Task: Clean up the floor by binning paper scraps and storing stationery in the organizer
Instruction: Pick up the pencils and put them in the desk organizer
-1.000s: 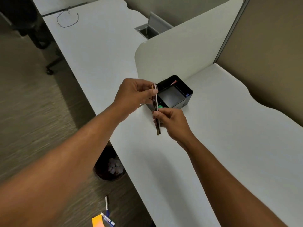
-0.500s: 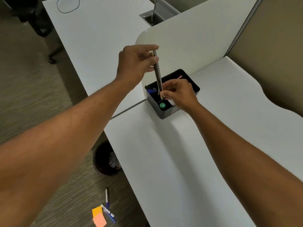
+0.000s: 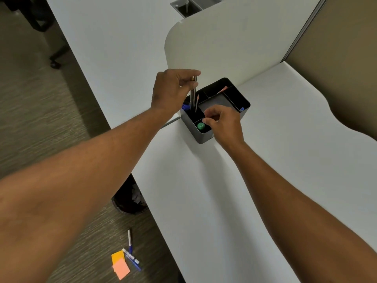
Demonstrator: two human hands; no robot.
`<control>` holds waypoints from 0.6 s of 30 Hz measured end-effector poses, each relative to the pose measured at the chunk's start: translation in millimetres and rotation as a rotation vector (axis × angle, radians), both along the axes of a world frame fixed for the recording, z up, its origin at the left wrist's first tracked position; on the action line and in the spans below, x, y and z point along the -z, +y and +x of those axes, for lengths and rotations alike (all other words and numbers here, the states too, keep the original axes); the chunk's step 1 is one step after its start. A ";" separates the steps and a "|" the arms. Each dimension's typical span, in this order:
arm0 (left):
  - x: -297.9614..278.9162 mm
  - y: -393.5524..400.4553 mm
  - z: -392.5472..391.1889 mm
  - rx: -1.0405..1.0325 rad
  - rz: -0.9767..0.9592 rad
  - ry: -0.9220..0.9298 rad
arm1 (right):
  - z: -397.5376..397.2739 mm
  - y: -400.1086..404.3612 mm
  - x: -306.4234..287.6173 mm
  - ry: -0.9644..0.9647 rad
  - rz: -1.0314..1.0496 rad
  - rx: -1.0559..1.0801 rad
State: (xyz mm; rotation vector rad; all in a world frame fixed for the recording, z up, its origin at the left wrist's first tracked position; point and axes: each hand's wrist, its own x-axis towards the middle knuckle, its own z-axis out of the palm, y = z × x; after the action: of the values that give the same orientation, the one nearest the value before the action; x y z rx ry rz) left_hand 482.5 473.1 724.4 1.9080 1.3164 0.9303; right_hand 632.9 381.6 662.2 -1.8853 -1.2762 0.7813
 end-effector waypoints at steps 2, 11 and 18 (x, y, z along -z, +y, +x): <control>8.1 -0.7 -1.9 -0.020 -0.021 0.042 | -2.9 -1.7 0.7 -0.005 -0.001 0.005; 39.0 -9.9 -20.0 -0.047 -0.123 0.101 | -3.4 -6.4 4.0 -0.001 -0.001 0.020; 55.8 -52.3 -50.9 -0.070 -0.162 -0.002 | -32.4 -13.6 -1.8 -0.011 0.076 0.033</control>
State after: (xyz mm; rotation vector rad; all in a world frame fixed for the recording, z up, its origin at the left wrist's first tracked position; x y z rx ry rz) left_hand 431.5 420.8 668.6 1.7477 1.4206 0.8320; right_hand 600.4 368.0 664.0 -1.8481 -1.2605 0.6964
